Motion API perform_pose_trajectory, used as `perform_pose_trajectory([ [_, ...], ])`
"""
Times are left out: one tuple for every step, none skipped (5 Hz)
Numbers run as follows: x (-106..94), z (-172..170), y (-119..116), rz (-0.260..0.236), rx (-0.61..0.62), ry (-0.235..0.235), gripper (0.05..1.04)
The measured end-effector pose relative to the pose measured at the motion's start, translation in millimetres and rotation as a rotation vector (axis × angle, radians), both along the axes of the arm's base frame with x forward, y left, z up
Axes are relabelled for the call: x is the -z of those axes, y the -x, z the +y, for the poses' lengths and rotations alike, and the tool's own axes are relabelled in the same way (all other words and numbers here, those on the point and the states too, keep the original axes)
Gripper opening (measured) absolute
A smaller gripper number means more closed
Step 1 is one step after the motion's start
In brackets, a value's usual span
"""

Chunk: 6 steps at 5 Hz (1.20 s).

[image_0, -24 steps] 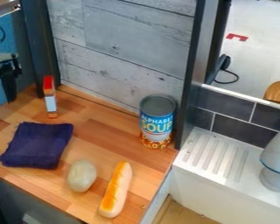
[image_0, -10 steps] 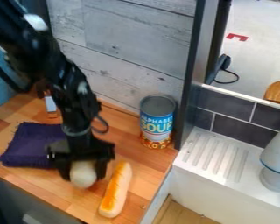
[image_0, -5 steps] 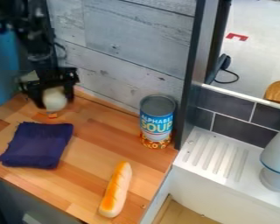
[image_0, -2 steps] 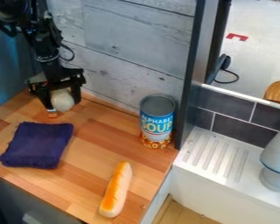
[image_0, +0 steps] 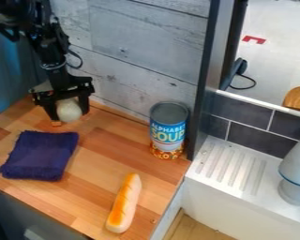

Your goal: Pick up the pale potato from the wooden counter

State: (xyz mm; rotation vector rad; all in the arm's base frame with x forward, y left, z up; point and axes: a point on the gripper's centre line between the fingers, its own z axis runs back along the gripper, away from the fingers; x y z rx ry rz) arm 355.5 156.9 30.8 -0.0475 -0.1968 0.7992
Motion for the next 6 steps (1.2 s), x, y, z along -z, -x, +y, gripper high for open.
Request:
perform_pose_trajectory([
  [-0.6,4.1,2.7,0.014,-0.017,-0.017,0.900],
  [-9.0,8.7,13.6,-0.005,-0.082,-0.047,0.900],
  [7.0,-5.3,-7.1,-0.005,-0.120,-0.078,0.900],
  [34.5,-40.2,-39.6,0.025,-0.069,-0.061,0.900],
  [49.0,-47.4,-60.2,0.031,-0.053,-0.050,0.900],
  [50.2,-48.3,-59.8,0.025,-0.065,-0.044,0.900],
])
